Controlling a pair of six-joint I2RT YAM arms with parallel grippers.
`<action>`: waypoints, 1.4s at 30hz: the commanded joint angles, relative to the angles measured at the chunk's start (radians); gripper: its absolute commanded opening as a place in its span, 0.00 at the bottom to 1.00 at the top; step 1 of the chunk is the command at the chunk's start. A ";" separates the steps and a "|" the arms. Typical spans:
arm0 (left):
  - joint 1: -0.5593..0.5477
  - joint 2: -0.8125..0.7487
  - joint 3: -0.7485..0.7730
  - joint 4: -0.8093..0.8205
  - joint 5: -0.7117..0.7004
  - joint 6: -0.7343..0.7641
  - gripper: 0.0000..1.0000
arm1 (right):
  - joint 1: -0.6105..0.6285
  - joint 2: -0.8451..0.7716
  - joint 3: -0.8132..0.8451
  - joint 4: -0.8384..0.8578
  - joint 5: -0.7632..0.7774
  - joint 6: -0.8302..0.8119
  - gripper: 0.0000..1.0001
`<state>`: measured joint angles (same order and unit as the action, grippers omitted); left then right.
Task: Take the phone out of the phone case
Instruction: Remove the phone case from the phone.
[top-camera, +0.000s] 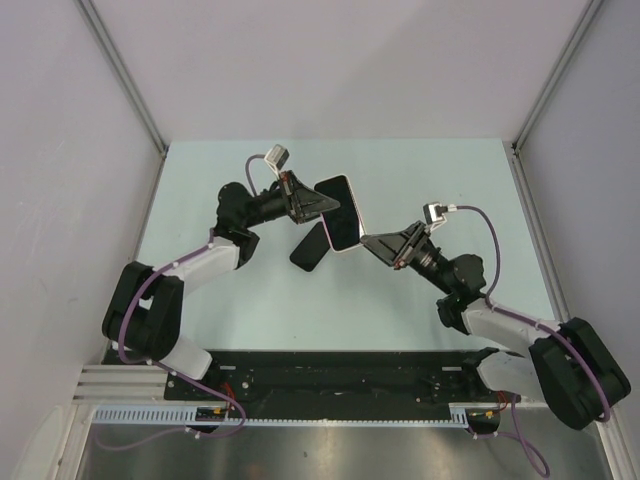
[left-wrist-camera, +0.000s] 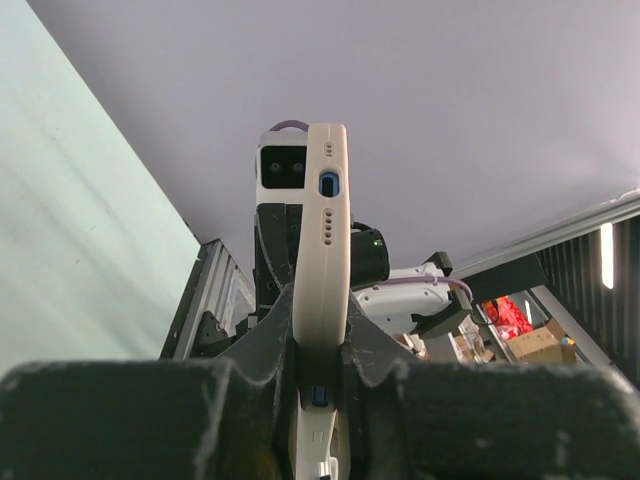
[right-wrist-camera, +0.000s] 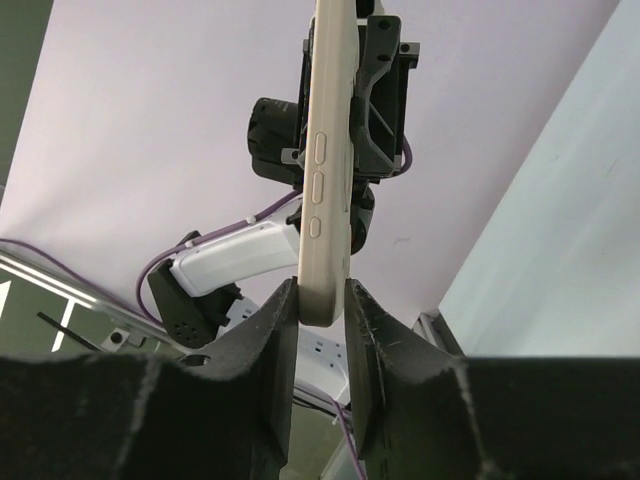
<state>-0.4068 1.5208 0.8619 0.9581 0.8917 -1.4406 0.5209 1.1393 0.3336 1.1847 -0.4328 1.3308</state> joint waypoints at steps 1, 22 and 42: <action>-0.003 -0.022 0.003 0.117 0.000 -0.032 0.00 | 0.007 0.071 0.015 0.197 0.013 0.051 0.27; -0.004 -0.019 0.017 0.455 -0.049 -0.250 0.00 | 0.077 0.139 0.104 0.418 0.167 0.298 0.00; -0.075 -0.182 0.006 0.467 -0.174 -0.319 0.00 | 0.129 0.292 0.245 0.420 0.195 0.311 0.00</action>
<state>-0.3805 1.4319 0.8341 1.2015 0.6605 -1.6833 0.6159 1.3842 0.5491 1.4876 -0.2584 1.6230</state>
